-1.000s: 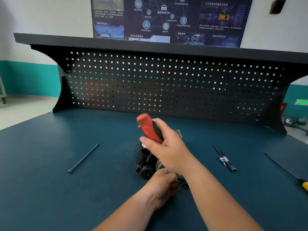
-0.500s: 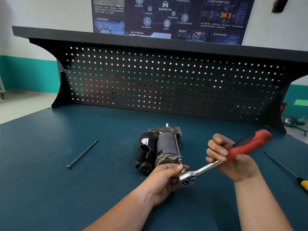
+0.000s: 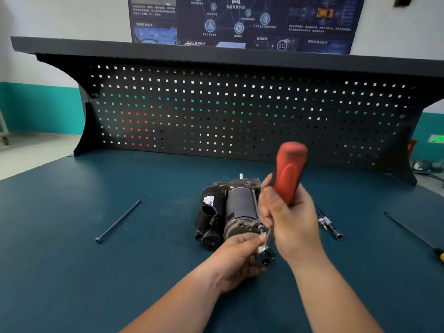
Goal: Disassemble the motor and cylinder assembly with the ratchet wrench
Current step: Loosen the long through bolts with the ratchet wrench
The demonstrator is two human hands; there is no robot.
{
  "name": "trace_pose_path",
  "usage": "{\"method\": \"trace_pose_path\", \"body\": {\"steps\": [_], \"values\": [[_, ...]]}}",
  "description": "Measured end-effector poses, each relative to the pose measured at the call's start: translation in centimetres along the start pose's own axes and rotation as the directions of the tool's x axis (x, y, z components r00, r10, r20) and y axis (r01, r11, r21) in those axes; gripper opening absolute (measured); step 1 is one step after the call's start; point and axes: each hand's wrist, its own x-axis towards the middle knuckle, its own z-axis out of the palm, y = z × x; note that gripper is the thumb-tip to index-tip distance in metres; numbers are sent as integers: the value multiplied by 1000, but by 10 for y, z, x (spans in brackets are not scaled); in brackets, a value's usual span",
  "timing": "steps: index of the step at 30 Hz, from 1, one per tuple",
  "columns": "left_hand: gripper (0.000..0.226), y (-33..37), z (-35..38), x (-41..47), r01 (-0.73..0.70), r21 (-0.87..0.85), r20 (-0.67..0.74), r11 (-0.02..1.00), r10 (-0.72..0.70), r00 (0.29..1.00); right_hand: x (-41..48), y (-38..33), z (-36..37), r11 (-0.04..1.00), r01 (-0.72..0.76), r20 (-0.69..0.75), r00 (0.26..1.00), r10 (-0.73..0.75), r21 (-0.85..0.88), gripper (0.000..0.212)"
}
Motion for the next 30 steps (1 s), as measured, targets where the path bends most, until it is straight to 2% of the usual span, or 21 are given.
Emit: {"method": "trace_pose_path", "body": {"steps": [2, 5, 7, 9, 11, 12, 14, 17, 22, 24, 25, 28, 30], "values": [[20, -2, -1, 3, -5, 8, -23, 1000, 5, 1000, -5, 3, 6, 988, 75, 52, 996, -68, -134, 14], [10, -3, 1, 3, -75, 33, -51, 997, 77, 996, -7, 5, 14, 939, 166, 159, 980, -122, -301, 8], [11, -4, 1, 3, -107, 16, -56, 994, 107, 993, -7, 5, 16, 925, 178, 181, 976, -122, -336, 8], [16, -6, 2, 4, -107, -15, -72, 994, 106, 992, -5, 2, 10, 967, 109, 141, 987, -78, -232, 7], [10, -5, 5, 3, -101, -62, -69, 993, 97, 993, 0, -4, -9, 1000, -15, 156, 988, 16, -8, 7], [7, -4, 5, 2, -97, -80, -63, 992, 92, 994, 3, -8, -22, 990, -92, 227, 972, 66, 107, 13], [12, -3, 3, 2, -86, -102, -37, 991, 82, 996, 9, -16, -50, 924, -275, 424, 894, 145, 265, 23], [17, -3, 0, 2, -76, -77, -5, 994, 76, 997, 10, -18, -78, 853, -420, 563, 804, 191, 311, 34], [20, 1, -1, -2, -41, -23, 14, 999, 41, 999, 13, -9, -76, 793, -481, 624, 763, 169, 373, 30], [27, 2, -2, -3, -32, -8, 33, 999, 32, 999, 14, -8, -61, 786, -464, 607, 782, 145, 409, 30], [32, 1, -2, -3, -27, -9, 34, 1000, 27, 999, 15, -6, -52, 800, -434, 557, 816, 156, 413, 30], [27, 3, 0, -4, -11, 3, 25, 1000, 11, 1000, 11, -7, -25, 905, -242, 228, 959, 168, 350, 37], [18, 3, 2, -4, -15, 12, 24, 1000, 14, 1000, 6, -6, -13, 949, -125, 50, 992, 115, 289, 43]]}}
